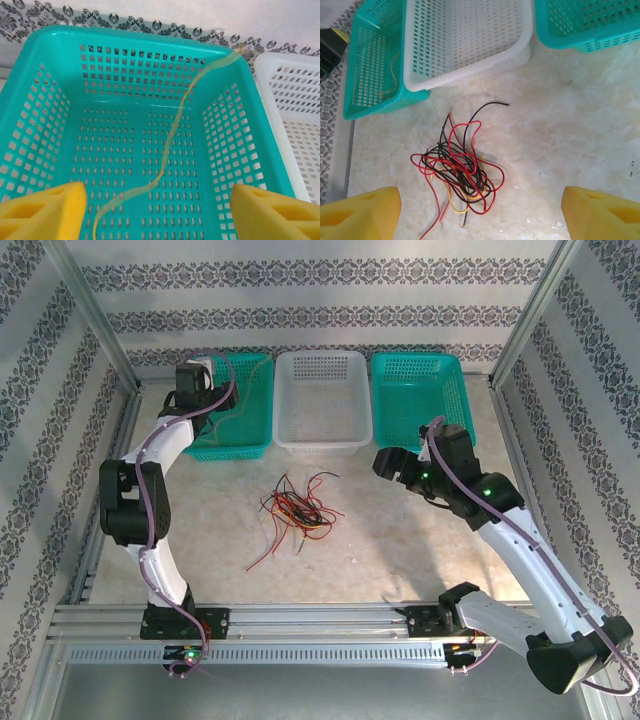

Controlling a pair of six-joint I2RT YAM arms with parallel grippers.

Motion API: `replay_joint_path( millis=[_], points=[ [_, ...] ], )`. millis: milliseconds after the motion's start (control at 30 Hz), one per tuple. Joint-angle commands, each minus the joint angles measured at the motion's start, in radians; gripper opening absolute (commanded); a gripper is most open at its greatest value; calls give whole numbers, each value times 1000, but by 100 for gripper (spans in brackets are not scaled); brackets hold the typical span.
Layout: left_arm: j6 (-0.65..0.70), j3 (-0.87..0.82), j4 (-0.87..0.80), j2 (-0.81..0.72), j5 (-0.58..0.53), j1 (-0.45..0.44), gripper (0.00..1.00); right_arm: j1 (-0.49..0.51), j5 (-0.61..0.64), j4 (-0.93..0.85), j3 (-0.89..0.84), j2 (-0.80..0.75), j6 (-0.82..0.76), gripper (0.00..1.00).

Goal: Untangle the cables

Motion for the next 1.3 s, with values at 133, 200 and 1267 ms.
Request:
replay_joint_path(
  millis=[133, 200, 1267],
  points=[
    [-96, -52, -27, -244, -39, -3, 70, 118, 257, -100, 89, 90, 3, 94],
    [-145, -92, -78, -347, -10, -4, 68, 210, 408, -142, 133, 143, -6, 98],
    [-692, -774, -149, -751, 325, -320, 60, 364, 137, 38, 405, 899, -174, 44]
  ],
)
